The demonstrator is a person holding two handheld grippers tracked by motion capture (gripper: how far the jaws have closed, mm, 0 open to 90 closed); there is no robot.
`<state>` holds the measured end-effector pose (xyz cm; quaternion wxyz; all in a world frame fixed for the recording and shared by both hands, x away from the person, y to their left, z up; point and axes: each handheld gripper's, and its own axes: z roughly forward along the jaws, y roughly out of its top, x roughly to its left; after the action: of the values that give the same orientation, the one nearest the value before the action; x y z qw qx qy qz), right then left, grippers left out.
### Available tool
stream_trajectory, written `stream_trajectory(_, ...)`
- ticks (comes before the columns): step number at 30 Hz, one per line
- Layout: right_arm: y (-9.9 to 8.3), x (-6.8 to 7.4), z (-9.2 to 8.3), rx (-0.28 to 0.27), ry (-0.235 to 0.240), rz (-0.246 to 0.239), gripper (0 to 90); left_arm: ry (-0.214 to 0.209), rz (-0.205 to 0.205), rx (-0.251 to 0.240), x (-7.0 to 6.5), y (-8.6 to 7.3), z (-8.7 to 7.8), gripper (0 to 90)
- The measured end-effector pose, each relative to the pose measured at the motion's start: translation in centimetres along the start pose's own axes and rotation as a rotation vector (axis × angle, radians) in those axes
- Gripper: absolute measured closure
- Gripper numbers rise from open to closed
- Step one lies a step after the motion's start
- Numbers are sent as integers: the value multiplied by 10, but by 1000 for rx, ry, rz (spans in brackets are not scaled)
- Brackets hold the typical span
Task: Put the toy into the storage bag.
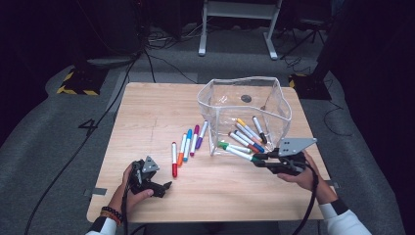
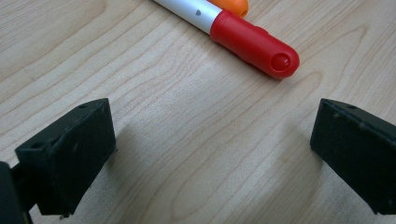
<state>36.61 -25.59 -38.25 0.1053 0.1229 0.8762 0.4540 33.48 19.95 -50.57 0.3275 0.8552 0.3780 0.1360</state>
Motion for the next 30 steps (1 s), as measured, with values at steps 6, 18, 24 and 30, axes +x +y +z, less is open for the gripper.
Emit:
stream_trajectory(6, 37, -6, -48, -11, -55, -40, 752, 3, -2, 0, 0, 0, 0, 5)
stream_trajectory(18, 86, -53, -73, 20, -161, -58, 752, 8, -3, 1, -1, 0, 0, 5)
stream_trajectory(24, 101, -81, -62, 85, -215, -71, 752, 7, -2, 0, -1, 0, 0, 5)
stream_trajectory(30, 103, -109, -39, 153, -208, -50, 752, 7, -2, 1, -1, 0, 0, 5)
